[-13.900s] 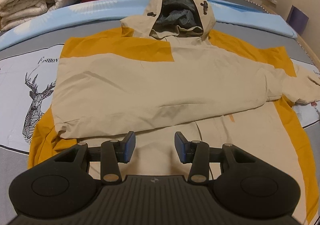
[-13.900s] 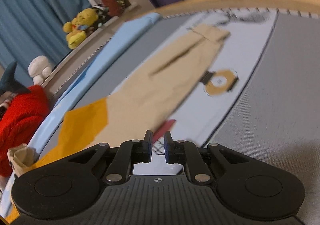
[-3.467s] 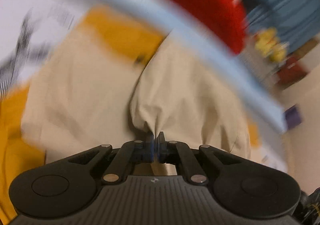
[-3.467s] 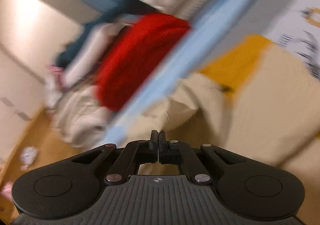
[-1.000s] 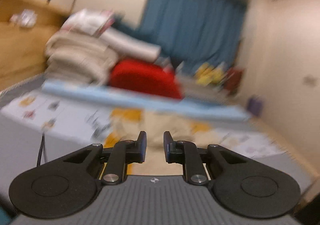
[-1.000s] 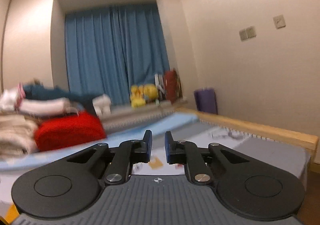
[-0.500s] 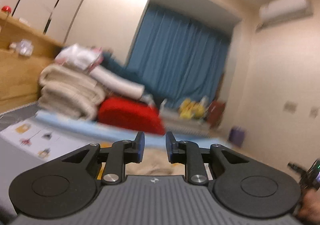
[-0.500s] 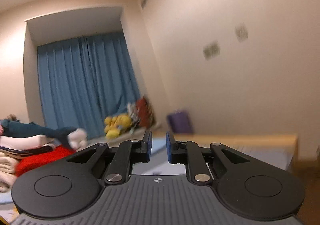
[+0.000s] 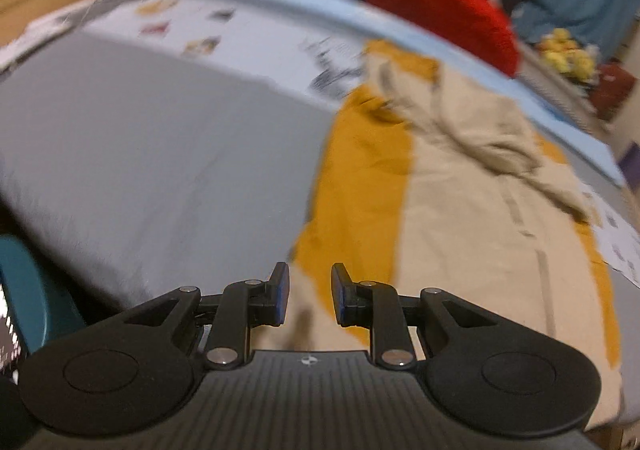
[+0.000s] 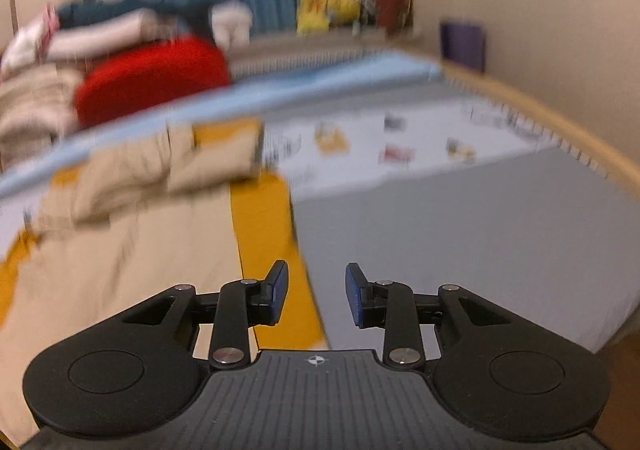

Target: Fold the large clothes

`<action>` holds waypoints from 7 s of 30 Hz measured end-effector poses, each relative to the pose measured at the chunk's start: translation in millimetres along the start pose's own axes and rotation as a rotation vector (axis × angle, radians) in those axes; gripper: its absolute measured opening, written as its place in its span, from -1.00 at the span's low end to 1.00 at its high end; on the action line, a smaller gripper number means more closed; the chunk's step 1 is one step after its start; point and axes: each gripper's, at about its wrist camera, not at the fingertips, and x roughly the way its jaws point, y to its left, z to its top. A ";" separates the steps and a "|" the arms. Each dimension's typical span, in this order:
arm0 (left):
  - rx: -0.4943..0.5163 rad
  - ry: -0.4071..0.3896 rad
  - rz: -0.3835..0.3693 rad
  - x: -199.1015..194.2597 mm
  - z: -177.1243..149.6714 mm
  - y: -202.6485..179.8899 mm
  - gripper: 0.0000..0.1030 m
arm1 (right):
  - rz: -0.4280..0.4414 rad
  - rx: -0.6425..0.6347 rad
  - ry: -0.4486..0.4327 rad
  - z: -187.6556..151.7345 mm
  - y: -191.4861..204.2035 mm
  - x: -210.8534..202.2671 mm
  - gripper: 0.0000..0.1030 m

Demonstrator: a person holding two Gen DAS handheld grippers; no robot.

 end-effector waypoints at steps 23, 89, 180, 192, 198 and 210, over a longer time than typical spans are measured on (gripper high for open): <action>-0.074 0.163 0.007 30.2 -6.4 30.6 -0.88 | -0.016 0.182 0.281 -32.3 -10.3 26.1 -1.00; 0.086 0.142 0.003 32.7 -11.7 0.5 -0.97 | 0.002 0.117 0.294 -31.4 9.6 39.3 -0.98; 0.110 -0.398 -0.065 65.3 179.2 -62.4 -1.00 | 0.155 0.030 -0.233 121.0 38.3 77.8 -0.97; 0.052 -0.131 -0.179 143.7 209.1 -75.1 -0.27 | -0.046 0.098 0.038 129.6 50.7 168.5 -0.78; 0.068 -0.051 -0.203 189.3 212.9 -82.4 -0.20 | 0.037 0.111 0.162 123.8 44.7 199.8 -0.13; 0.087 -0.292 -0.248 147.7 230.4 -78.9 -0.99 | 0.061 0.084 -0.119 145.6 66.7 158.9 -0.96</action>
